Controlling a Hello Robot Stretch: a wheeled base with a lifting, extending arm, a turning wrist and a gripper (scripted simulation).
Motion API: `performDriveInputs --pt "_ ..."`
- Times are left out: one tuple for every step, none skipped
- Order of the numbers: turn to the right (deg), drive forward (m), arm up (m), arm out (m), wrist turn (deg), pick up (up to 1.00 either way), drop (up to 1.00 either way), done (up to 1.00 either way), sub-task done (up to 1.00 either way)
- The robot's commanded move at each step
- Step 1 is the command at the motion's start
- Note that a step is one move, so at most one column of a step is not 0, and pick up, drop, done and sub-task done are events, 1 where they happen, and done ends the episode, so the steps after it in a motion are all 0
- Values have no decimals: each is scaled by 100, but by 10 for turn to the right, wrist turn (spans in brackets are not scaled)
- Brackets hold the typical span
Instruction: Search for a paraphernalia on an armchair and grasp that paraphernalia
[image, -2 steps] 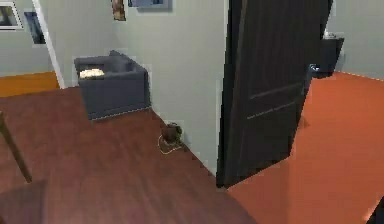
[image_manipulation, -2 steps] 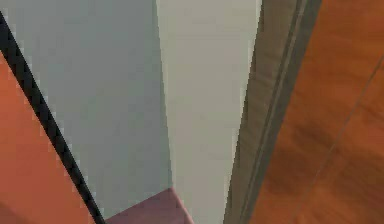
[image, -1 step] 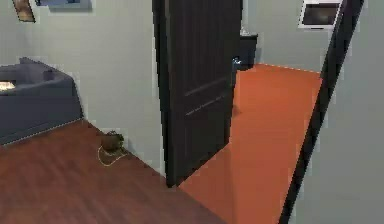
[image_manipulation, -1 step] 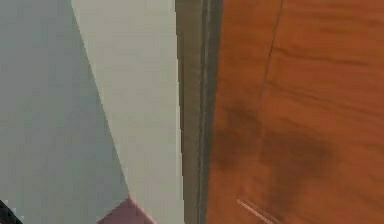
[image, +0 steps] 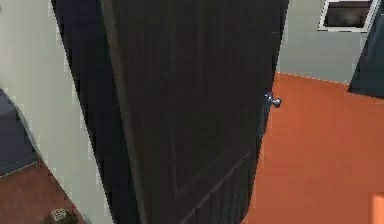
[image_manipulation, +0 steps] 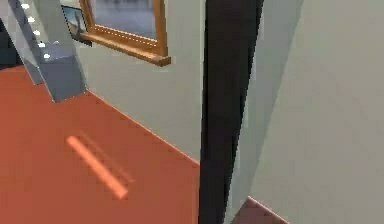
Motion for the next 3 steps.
performDriveInputs --pt "420 0 0 0 0 0 0 0 0" --pt "0 100 0 0 0 0 0 0 0" --pt "120 0 0 0 0 0 0 0 0"
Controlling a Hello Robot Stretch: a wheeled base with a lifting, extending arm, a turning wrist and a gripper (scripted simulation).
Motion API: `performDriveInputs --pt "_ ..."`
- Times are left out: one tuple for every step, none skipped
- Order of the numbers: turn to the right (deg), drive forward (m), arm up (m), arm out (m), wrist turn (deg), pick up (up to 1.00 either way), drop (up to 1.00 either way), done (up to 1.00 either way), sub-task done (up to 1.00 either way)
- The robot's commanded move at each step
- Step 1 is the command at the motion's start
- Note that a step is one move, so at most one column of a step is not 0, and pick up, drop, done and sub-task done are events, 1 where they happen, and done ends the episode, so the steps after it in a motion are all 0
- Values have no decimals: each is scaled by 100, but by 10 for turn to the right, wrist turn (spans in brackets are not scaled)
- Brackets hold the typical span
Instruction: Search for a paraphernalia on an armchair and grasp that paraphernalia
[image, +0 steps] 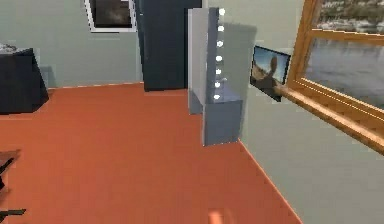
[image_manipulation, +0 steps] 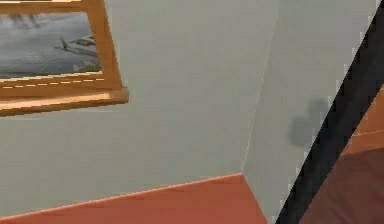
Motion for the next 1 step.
performDriveInputs --pt "0 25 0 0 0 0 0 0 0"
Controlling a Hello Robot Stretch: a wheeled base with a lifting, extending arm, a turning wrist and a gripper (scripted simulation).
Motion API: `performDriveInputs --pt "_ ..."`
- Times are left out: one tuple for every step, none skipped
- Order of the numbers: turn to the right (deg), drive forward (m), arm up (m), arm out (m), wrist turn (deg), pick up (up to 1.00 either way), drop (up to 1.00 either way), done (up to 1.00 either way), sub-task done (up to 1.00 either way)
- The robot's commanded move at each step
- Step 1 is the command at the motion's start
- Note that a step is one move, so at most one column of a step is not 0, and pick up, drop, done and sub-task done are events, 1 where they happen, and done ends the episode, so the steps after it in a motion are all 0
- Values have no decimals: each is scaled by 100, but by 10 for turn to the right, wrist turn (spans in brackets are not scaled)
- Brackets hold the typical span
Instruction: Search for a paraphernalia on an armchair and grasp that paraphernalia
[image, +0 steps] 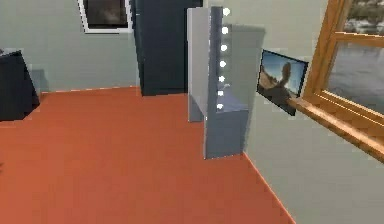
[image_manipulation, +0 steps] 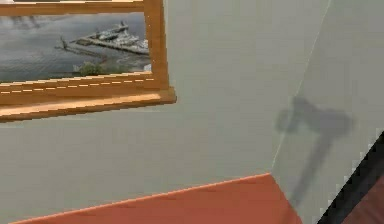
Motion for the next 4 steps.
performDriveInputs --pt "-150 0 0 0 0 0 0 0 0" --pt "0 40 0 0 0 0 0 0 0" --pt "-450 0 0 0 0 0 0 0 0" --pt "-450 0 0 0 0 0 0 0 0"
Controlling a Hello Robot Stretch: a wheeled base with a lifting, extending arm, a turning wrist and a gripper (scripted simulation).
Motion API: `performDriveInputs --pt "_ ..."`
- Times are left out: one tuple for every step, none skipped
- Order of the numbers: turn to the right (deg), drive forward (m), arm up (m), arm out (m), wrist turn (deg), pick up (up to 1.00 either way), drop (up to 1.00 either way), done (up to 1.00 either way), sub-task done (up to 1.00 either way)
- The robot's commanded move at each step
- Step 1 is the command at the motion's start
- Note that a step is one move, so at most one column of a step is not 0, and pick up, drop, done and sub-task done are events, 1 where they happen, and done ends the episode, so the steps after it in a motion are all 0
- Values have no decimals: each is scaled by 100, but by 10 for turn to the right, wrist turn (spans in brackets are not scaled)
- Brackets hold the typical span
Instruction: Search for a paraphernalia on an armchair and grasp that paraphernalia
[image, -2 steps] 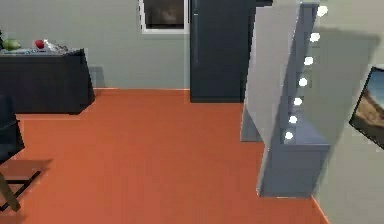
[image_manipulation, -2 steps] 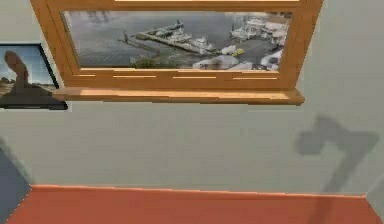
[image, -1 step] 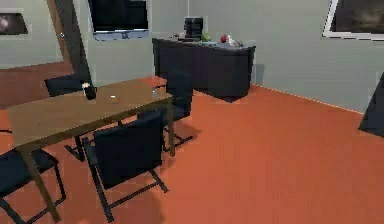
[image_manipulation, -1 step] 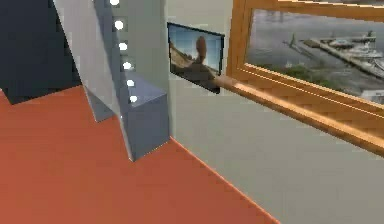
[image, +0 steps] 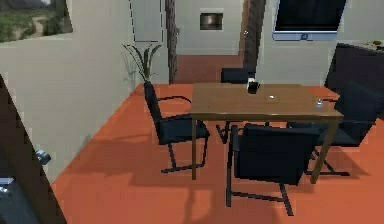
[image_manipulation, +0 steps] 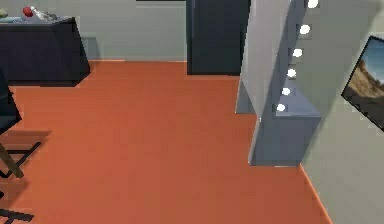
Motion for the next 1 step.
performDriveInputs --pt "-30 0 0 0 0 0 0 0 0"
